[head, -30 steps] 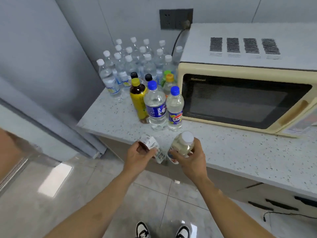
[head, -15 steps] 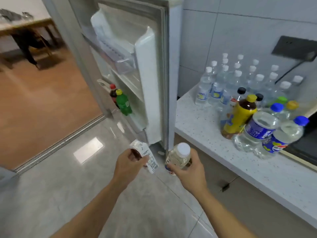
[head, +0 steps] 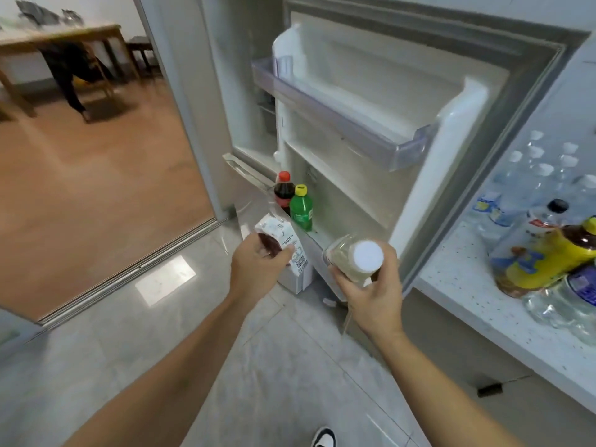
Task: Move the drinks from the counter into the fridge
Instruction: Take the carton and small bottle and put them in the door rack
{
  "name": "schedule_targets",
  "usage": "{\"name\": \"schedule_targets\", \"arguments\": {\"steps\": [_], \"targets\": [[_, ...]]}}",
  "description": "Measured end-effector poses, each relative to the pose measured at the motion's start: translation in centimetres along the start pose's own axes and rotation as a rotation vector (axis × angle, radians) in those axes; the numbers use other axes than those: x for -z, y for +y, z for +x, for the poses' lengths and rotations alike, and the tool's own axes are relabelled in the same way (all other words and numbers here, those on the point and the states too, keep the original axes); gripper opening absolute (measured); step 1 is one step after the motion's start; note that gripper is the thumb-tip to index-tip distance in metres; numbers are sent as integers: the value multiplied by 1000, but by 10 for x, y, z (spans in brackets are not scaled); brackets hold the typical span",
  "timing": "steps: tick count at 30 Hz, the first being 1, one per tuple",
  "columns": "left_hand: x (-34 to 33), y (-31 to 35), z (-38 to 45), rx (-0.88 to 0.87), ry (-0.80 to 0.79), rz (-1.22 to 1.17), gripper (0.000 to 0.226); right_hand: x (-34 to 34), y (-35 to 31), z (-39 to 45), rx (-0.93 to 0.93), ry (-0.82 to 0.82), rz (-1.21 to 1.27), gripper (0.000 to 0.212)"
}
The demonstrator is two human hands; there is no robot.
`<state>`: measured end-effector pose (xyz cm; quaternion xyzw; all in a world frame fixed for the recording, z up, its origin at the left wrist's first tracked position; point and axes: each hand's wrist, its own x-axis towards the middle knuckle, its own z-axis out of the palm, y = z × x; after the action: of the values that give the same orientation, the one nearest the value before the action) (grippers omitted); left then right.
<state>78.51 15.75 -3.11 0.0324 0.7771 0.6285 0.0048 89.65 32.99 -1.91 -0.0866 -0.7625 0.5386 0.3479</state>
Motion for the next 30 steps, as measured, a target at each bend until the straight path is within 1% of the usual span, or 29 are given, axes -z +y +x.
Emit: {"name": "schedule_targets", "arguments": {"steps": [2, 4, 6, 8, 10, 13, 15, 18, 20, 22, 25, 28, 30], "targets": [[-8, 10, 20, -62, -14, -44, 36, -12, 4, 16, -10, 18, -5, 60], [-18, 19, 39, -121, -33, -37, 38, -22, 11, 30, -30, 43, -25, 63], [-29, 26, 59, -151, -71, 10, 35, -30, 19, 40, -39, 68, -52, 65], [-42, 25, 79, -157, -117, 75, 37, -38, 28, 50, -63, 63, -91, 65], [-56, 20, 97, -147, -150, 151, 38, -44, 38, 59, -125, 66, -128, 65], [-72, 9, 115, -185, -234, 297, 40, -51, 50, 68, -266, 73, -160, 66], [-77, -1, 126, -200, -293, 360, 42, -54, 57, 70, -338, 69, -187, 63], [-81, -12, 138, -226, -338, 446, 42, -60, 65, 75, -426, 82, -255, 60], [-83, -19, 144, -251, -389, 512, 45, -61, 69, 80, -500, 90, -292, 61], [-87, -22, 148, -288, -427, 573, 45, -63, 70, 84, -586, 62, -341, 62], [-95, -23, 152, -329, -470, 623, 49, -65, 70, 90, -695, 48, -392, 65], [-97, -27, 153, -367, -533, 682, 55, -65, 68, 91, -755, 38, -441, 67], [-93, -29, 154, -418, -557, 687, 67, -65, 64, 91, -768, 38, -481, 64]]}}
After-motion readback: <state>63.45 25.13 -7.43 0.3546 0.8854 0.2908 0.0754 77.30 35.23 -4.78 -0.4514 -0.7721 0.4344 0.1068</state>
